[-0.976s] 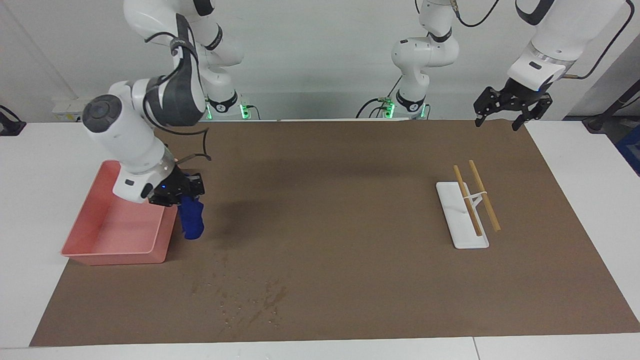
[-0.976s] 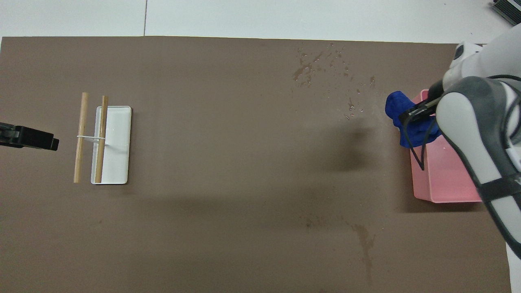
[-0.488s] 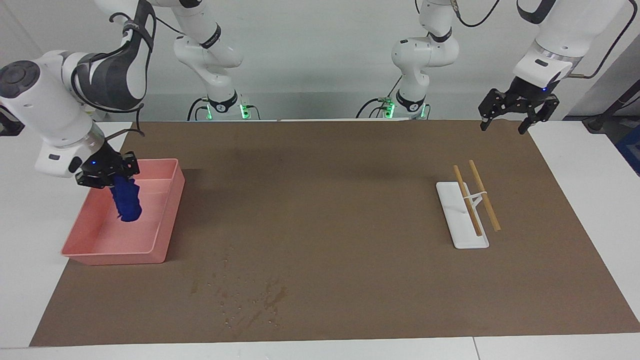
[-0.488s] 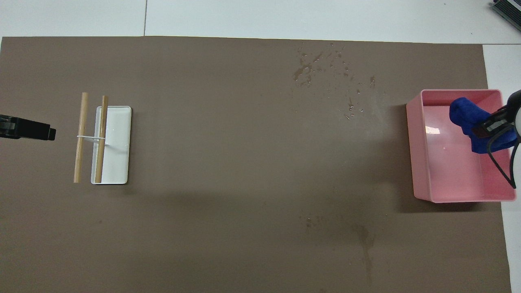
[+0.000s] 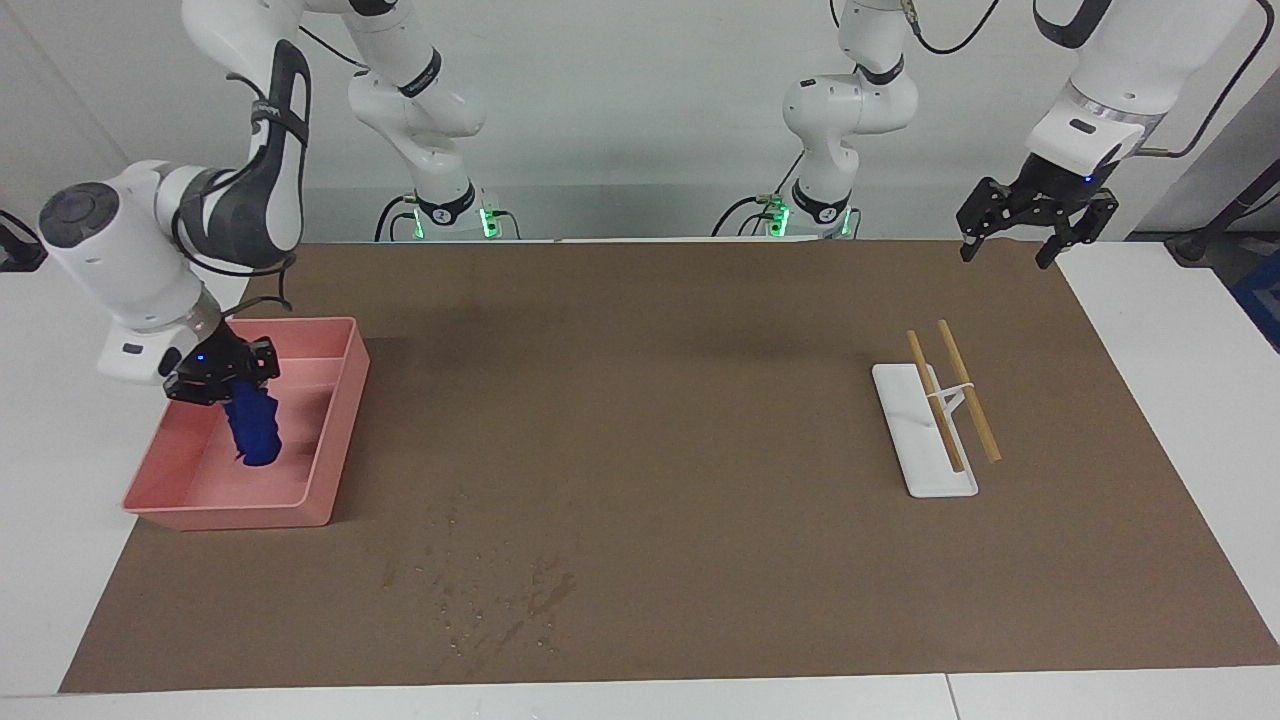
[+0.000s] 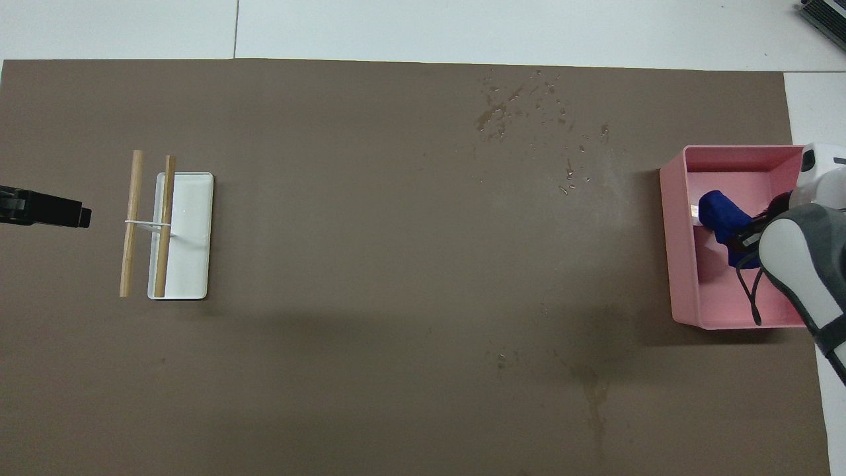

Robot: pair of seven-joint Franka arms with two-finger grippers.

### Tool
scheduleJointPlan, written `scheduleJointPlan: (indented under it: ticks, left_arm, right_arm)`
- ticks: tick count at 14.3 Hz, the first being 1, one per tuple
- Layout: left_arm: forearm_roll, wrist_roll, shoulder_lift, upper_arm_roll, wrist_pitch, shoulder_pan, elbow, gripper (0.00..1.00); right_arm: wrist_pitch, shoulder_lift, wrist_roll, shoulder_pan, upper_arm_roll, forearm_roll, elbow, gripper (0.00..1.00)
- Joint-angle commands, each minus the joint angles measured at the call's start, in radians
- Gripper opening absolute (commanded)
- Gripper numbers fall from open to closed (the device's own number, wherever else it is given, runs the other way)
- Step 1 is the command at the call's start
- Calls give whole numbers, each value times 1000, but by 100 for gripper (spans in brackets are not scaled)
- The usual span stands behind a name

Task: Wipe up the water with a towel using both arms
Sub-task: 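Lower the towel into the pink bin and open the right gripper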

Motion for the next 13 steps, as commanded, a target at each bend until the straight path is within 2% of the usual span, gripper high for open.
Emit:
scheduleJointPlan:
  ticks: [1, 4, 6, 9, 13]
  left_arm:
    - [10, -12, -6, 10, 0, -19, -3, 100]
    - [11, -10, 36, 12, -31, -12, 35, 100]
    - [7, -3, 30, 10, -21, -18, 23, 100]
    - [7, -12, 17, 10, -33, -22, -3, 100]
    - [7, -12, 14, 10, -40, -15, -5, 100]
  right_arm:
    - [1, -51, -17, -20, 15, -19, -29, 99]
    - [-40, -58, -17, -19, 16, -13, 1, 100]
    - [-179, -62, -8, -5, 26, -3, 110, 100]
    - [-384, -151, 82, 15, 72, 8, 260, 100]
    - [-502, -274, 306, 18, 194, 49, 282, 100]
